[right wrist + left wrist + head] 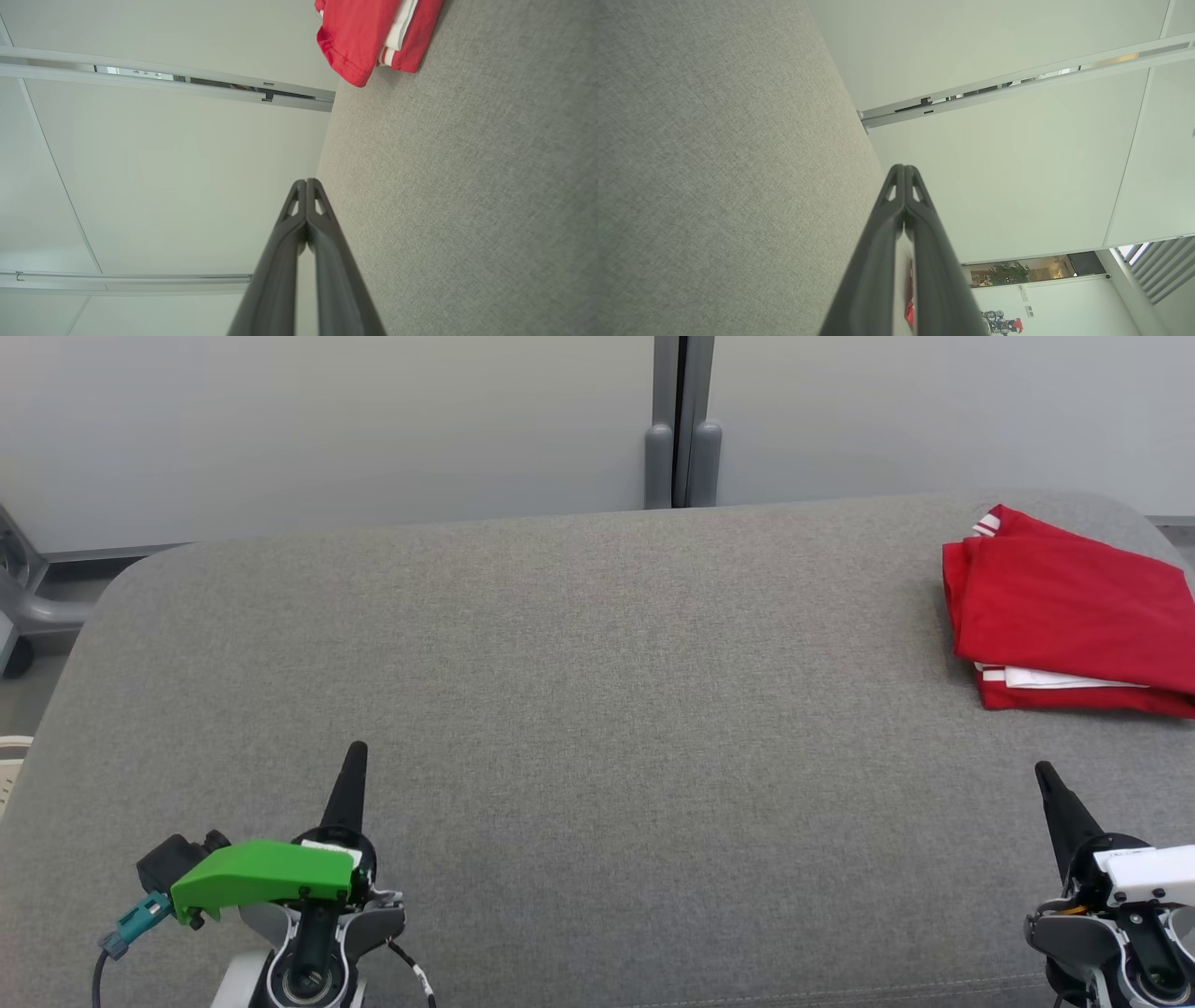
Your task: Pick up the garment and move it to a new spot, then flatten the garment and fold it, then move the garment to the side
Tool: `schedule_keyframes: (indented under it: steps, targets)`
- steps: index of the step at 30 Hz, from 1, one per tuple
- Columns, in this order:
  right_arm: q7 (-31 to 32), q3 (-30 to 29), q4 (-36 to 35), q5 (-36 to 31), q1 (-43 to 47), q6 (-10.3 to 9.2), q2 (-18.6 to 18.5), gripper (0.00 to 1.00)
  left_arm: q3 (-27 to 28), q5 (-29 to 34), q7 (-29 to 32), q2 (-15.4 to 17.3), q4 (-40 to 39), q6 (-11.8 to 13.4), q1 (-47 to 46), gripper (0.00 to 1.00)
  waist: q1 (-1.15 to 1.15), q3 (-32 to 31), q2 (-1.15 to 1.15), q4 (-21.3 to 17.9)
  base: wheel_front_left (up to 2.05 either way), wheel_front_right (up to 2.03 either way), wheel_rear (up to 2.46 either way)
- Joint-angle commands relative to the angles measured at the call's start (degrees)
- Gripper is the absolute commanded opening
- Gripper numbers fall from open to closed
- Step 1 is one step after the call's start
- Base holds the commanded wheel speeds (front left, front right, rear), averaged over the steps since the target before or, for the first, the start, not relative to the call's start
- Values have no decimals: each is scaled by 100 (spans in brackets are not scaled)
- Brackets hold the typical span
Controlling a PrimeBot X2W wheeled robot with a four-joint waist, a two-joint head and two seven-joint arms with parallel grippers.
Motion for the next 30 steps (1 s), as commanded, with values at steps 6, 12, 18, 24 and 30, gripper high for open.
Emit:
schedule_keyframes:
  steps: [6,12,18,24,30]
  targets:
    - [82,-125,16,340,-136,2,-35,0,141,-225,63,-103,38,-121,-174,0,0,42,0,-26,0,0,0]
    - [139,-206,38,563,-157,2,-36,0,228,-386,91,-179,72,-186,-201,0,0,78,0,-47,0,0,0]
    - [194,-287,56,785,-189,2,-36,0,300,-535,118,-258,107,-249,-229,0,0,114,0,-69,0,0,0]
    - [241,-359,77,982,-208,2,-36,0,374,-652,157,-335,141,-313,-259,0,0,150,0,-91,0,0,0]
    - [284,-434,94,1181,-220,2,-37,0,445,-792,175,-403,174,-370,-287,0,0,186,0,-112,0,0,0]
